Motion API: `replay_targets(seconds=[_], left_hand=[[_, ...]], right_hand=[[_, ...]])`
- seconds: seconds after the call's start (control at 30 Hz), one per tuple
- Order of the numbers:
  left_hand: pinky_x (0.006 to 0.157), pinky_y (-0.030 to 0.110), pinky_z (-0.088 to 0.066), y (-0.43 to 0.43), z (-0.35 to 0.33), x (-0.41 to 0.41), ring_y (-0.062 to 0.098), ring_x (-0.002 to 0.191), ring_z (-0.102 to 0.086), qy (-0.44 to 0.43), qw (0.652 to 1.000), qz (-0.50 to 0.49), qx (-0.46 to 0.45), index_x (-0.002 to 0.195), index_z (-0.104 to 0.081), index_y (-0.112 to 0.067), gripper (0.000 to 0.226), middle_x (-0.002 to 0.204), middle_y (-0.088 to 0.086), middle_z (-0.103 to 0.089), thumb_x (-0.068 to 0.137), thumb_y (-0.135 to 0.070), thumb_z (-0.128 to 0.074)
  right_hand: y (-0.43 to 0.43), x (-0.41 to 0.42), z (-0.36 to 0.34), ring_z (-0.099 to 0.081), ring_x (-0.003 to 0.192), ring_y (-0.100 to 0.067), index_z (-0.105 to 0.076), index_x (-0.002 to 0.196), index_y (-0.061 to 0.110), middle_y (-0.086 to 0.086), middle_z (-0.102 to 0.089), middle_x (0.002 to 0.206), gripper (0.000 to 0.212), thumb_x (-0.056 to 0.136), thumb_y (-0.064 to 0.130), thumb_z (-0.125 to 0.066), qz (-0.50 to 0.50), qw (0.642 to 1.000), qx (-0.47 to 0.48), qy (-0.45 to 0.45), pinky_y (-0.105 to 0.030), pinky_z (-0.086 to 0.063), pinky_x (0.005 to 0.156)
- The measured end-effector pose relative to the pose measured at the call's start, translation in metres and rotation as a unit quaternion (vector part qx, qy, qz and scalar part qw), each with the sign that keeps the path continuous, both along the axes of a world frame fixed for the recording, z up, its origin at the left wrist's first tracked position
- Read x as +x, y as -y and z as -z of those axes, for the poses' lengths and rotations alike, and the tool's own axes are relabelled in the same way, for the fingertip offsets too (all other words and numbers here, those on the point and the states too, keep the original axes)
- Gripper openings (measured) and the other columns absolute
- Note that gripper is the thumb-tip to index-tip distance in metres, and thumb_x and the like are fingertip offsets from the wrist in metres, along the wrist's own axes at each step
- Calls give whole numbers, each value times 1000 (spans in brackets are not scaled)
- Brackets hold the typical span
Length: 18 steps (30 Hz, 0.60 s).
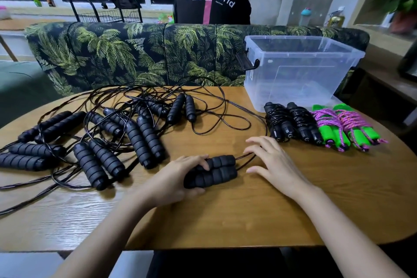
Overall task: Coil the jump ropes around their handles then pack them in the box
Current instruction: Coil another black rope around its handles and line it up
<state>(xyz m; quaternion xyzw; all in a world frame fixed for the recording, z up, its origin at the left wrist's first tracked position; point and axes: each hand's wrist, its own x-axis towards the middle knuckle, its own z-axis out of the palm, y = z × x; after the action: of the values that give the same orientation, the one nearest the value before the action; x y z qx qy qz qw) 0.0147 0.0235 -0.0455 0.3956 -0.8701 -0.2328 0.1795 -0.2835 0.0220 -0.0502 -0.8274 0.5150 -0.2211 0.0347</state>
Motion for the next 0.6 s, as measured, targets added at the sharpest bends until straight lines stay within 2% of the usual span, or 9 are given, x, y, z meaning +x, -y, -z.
replay_targets(seconds=[0.07, 0.17, 0.27, 0.37, 0.43, 0.53, 0.6], left_hand=[[108, 32, -37, -1, 2, 1, 7, 128, -45, -13, 1000, -3, 1, 118, -54, -31, 46, 149, -15, -42, 79, -29, -78], [108, 30, -37, 0, 3, 0, 6, 128, -45, -24, 1000, -10, -3, 116, -56, -30, 45, 148, -15, -44, 78, -28, -79], [109, 31, -37, 1, 5, 1, 2, 129, -44, -33, 999, -12, -3, 115, -56, -34, 44, 147, -16, -45, 78, -32, -79], [108, 32, -39, 2, 8, 1, 2, 129, -45, -45, 999, -9, -9, 115, -56, -40, 41, 145, -18, -46, 79, -44, -75], [108, 34, -40, 3, 9, 0, 4, 128, -45, -46, 999, -10, -20, 116, -54, -43, 41, 144, -19, -46, 80, -53, -70], [106, 33, -40, 4, 10, -3, 4, 126, -45, -41, 998, -17, -34, 115, -51, -47, 39, 141, -21, -47, 80, -54, -67], [105, 32, -41, 4, 10, -4, 3, 125, -46, -39, 998, -17, -41, 113, -50, -47, 37, 140, -22, -47, 80, -51, -66]], right_hand=[[4, -1, 2, -28, 138, -12, -61, 108, 31, 14, -46, 140, 27, 84, 41, -68, -16, 1000, 6, -23, -40, -24, 116], [7, -4, 8, -41, 131, -14, -62, 91, 29, 15, -58, 128, 14, 87, 42, -62, -20, 999, -5, -46, -41, -13, 120], [7, -8, 10, -50, 118, -4, -55, 85, 30, 19, -63, 114, 10, 89, 35, -63, -8, 1000, 7, -29, -41, -16, 121], [7, -9, 9, -53, 112, 1, -48, 85, 32, 20, -63, 109, 15, 93, 32, -61, -12, 999, 32, -12, -37, -14, 122], [7, -11, 8, -54, 109, 4, -49, 86, 29, 22, -62, 107, 13, 94, 28, -59, -15, 998, 53, 10, -34, -13, 122], [7, -12, 10, -54, 110, 4, -48, 86, 28, 23, -62, 112, 13, 95, 27, -59, -21, 997, 67, 33, -32, -19, 121], [6, -12, 8, -53, 112, 4, -53, 94, 29, 21, -61, 114, 6, 95, 28, -59, -11, 997, 67, 33, -28, -20, 120]])
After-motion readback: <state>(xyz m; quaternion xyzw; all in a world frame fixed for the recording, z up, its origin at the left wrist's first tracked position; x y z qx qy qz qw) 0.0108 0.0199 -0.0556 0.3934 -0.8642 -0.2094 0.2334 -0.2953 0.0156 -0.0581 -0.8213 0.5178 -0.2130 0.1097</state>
